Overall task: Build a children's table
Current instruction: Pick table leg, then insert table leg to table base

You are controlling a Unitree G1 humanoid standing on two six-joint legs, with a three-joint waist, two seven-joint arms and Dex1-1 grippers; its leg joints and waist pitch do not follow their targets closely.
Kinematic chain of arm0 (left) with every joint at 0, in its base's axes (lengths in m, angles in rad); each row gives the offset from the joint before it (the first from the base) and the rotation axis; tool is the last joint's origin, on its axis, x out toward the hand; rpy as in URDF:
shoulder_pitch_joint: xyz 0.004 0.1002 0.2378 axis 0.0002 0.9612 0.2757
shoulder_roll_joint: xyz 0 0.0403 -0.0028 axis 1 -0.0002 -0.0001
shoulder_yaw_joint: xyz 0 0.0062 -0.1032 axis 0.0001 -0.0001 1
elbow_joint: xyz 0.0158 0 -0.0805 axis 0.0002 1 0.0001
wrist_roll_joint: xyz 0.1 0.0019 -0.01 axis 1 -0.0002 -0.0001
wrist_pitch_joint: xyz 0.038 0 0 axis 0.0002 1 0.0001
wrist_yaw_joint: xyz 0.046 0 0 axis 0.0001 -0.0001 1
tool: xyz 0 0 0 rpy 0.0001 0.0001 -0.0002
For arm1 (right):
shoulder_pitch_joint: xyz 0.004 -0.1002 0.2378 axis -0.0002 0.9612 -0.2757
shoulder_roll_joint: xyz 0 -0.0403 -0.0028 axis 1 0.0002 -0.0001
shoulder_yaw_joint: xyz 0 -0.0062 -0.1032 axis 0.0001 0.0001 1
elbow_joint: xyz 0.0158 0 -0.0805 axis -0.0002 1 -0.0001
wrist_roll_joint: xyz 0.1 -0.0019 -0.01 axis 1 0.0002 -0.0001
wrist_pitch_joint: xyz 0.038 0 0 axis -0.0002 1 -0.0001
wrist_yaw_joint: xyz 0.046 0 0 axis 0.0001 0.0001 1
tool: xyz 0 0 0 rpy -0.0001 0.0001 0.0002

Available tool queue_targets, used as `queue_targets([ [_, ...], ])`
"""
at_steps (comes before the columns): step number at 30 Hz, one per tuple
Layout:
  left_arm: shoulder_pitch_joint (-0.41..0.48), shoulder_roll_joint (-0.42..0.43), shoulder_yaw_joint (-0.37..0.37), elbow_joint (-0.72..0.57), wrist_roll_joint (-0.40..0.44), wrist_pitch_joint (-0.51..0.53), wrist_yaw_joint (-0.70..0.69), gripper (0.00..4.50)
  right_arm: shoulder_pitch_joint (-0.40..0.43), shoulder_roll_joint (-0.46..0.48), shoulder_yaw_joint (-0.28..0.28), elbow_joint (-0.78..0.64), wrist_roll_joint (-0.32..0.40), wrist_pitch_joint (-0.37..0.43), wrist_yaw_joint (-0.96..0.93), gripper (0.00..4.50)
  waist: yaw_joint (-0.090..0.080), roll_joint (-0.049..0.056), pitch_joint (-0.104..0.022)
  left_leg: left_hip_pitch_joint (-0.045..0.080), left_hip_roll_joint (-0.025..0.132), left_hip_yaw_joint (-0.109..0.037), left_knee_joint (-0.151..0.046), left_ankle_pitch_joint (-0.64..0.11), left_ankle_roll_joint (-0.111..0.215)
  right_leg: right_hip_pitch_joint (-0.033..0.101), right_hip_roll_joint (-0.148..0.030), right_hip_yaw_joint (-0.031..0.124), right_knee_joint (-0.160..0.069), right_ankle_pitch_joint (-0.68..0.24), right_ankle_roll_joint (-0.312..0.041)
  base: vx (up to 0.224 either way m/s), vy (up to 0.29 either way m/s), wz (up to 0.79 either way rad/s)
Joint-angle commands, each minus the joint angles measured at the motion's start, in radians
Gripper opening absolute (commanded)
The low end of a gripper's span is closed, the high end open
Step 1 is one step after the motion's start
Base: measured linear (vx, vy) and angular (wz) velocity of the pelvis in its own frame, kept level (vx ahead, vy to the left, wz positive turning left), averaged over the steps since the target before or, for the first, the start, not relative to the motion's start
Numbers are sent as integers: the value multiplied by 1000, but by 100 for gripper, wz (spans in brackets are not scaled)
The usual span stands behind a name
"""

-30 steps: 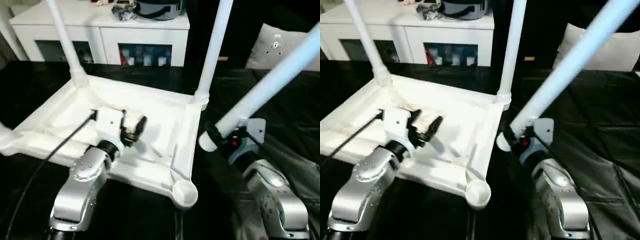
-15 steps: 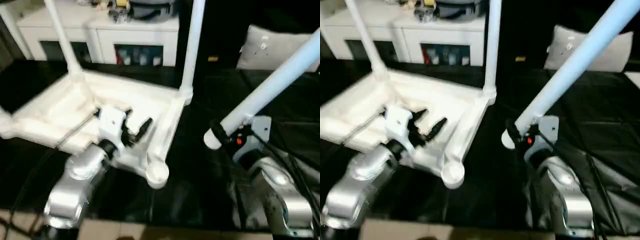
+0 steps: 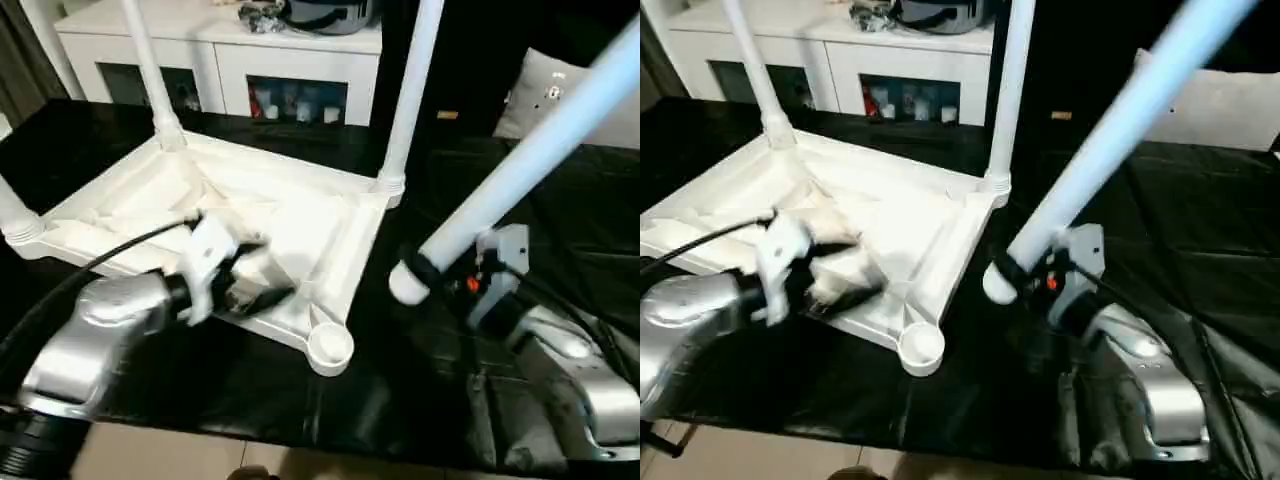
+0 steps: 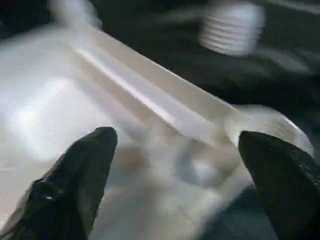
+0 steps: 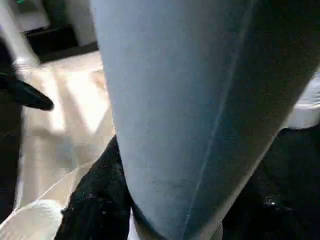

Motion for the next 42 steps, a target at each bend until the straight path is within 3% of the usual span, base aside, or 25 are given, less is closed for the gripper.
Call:
queue_targets([
  [1,-50,24,-49,56,41,-66,-106,397,-1,-24,9,0,15,8,44,189,1,12,-57,14,106,-42,-75,-75,63,41,-153,84,-65,-34,-114,0,0,0],
  [4,-75,32,-73,92,64,-97,-144,349,-1,-33,11,1,14,6,58,189,1,10,-56,13,108,-41,-78,-89,58,45,-158,84,-68,-47,-115,0,0,0],
  [7,-148,49,-147,210,130,-192,-218,352,1,-53,5,-1,24,2,77,189,2,15,-55,15,107,-39,-76,-108,45,47,-162,87,-73,-95,-111,0,0,0],
  [9,-174,47,-167,254,152,-220,-244,310,5,-57,1,-5,29,4,84,189,0,14,-54,17,106,-37,-78,-128,42,46,-159,86,-82,-142,-98,0,0,0],
  [10,-188,44,-176,279,163,-239,-257,310,7,-59,0,-6,29,2,88,189,1,14,-55,17,108,-38,-78,-128,39,47,-162,87,-82,-149,-99,0,0,0],
  [14,-242,27,-207,371,202,-290,-295,264,23,-66,-6,-16,30,-2,97,189,0,18,-57,15,109,-38,-76,-119,37,47,-163,86,-78,-123,-114,0,0,0],
  [17,-284,19,-226,447,228,-342,-321,271,32,-71,-10,-27,35,2,101,189,1,21,-60,13,108,-37,-73,-104,43,49,-163,86,-75,-97,-121,0,0,0],
  [20,-312,11,-240,507,250,-393,-331,218,33,-75,-10,-30,40,4,100,189,1,19,-60,14,111,-38,-74,-104,45,49,-163,85,-74,-89,-124,0,0,0],
  [22,-321,5,-242,528,258,-412,-332,228,35,-77,-10,-30,42,4,100,189,1,20,-60,13,111,-37,-74,-105,47,48,-164,84,-75,-90,-128,0,0,0],
  [24,-342,-8,-247,576,276,-439,-330,171,37,-82,-7,-31,40,6,104,189,1,20,-60,12,110,-36,-72,-102,47,50,-166,84,-75,-88,-131,0,0,0],
  [26,-352,-12,-252,600,295,-457,-325,174,36,-83,-7,-30,37,6,104,189,2,19,-60,13,112,-37,-73,-100,47,50,-167,85,-73,-87,-133,0,0,0],
  [30,-370,-22,-263,650,313,-490,-328,131,30,-83,-7,-26,35,5,108,189,3,16,-61,12,112,-36,-72,-96,50,50,-169,85,-74,-90,-131,0,0,0],
  [37,-379,-49,-264,688,328,-469,-316,82,18,-87,2,-17,35,6,111,189,4,11,-60,12,113,-35,-73,-86,56,49,-170,84,-74,-98,-132,0,0,0],
  [39,-377,-89,-247,663,319,-318,-266,63,-2,-88,10,-11,35,29,107,189,2,10,-58,15,116,-34,-74,-85,52,48,-170,83,-70,-104,-142,0,0,0],
  [42,-357,-138,-231,613,281,-176,-233,52,-27,-86,14,-3,36,51,99,189,2,5,-57,11,111,-29,-72,-80,55,51,-174,84,-75,-140,-146,0,0,0],
])
